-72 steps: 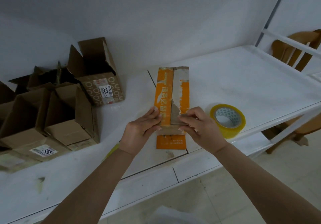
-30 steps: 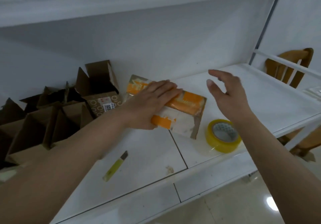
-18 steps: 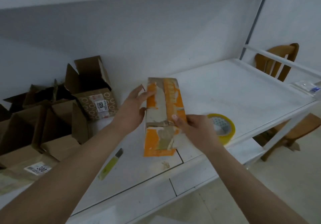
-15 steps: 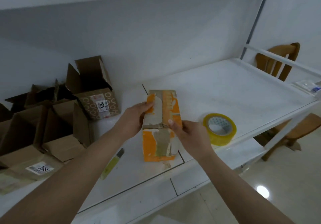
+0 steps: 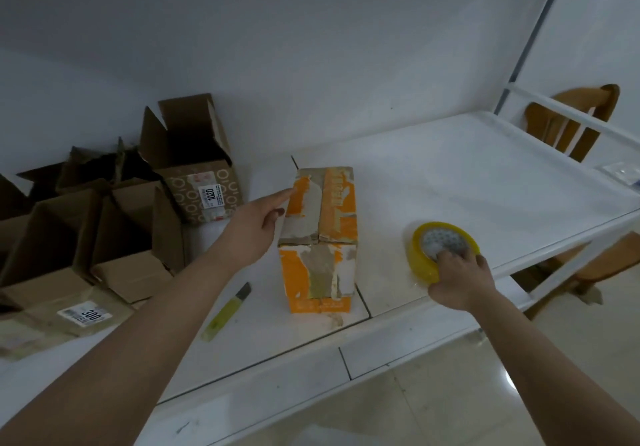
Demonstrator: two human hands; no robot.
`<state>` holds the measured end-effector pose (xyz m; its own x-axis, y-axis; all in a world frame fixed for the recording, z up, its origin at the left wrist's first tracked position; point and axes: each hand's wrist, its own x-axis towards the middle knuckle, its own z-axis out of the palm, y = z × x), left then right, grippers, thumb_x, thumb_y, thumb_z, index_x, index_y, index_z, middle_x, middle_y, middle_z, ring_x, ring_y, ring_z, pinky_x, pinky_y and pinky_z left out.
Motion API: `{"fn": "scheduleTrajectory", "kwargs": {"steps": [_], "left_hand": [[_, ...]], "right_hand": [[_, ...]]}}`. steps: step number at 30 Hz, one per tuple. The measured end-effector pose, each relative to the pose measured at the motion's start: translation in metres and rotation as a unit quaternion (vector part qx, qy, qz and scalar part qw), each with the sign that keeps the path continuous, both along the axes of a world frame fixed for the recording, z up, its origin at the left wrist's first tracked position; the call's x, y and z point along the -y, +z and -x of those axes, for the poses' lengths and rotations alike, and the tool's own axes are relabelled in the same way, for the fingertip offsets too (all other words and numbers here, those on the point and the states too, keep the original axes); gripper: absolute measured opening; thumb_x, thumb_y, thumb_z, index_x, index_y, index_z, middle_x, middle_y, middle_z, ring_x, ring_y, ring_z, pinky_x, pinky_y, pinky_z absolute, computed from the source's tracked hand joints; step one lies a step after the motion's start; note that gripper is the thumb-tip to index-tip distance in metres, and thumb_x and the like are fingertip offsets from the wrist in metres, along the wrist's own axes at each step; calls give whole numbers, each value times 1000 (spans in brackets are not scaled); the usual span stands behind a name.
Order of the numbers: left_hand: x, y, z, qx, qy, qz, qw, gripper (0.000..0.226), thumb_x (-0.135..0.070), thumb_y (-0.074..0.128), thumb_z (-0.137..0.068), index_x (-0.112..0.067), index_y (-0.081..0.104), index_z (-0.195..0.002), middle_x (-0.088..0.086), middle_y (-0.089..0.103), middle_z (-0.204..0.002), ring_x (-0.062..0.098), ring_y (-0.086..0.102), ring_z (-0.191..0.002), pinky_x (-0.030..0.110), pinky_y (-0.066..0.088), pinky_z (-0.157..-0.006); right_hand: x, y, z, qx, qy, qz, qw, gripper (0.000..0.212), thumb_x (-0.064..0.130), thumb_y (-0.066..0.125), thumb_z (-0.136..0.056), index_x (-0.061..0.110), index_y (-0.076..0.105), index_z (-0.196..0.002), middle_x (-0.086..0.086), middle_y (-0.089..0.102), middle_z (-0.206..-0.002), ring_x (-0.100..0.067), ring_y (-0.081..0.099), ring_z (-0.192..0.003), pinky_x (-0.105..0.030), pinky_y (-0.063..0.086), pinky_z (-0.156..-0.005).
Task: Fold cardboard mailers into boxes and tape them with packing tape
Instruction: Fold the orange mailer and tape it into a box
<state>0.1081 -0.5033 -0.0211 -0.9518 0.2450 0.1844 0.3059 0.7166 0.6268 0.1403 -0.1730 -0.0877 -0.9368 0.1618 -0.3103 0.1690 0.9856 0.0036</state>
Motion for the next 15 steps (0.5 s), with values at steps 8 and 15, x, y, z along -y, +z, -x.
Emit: {"fn": "scheduleTrajectory", "kwargs": {"steps": [8,15], "left_hand": [[-7,16,-15,-18,17,-68,997,46,5,38,-99,-15,51,-138,4,53,-139,7,47,-128,15,36,-103],[-55,56,-24,-61,26,-117,991,30,-36,47,-100,-15,68,-104,-2,70,-99,12,64,-93,32,53,-77]], "right_hand": [[-13,12,-6,-164,25,-1,986,30,36,58,-90,23,60,-117,-4,66,-114,-25,54,-119,-34,22,-110],[13,107,-19,-297,93,280,908,41,25,74,-82,27,39,-62,10,43,-58,-16,45,-58,-28,27,-54]]}}
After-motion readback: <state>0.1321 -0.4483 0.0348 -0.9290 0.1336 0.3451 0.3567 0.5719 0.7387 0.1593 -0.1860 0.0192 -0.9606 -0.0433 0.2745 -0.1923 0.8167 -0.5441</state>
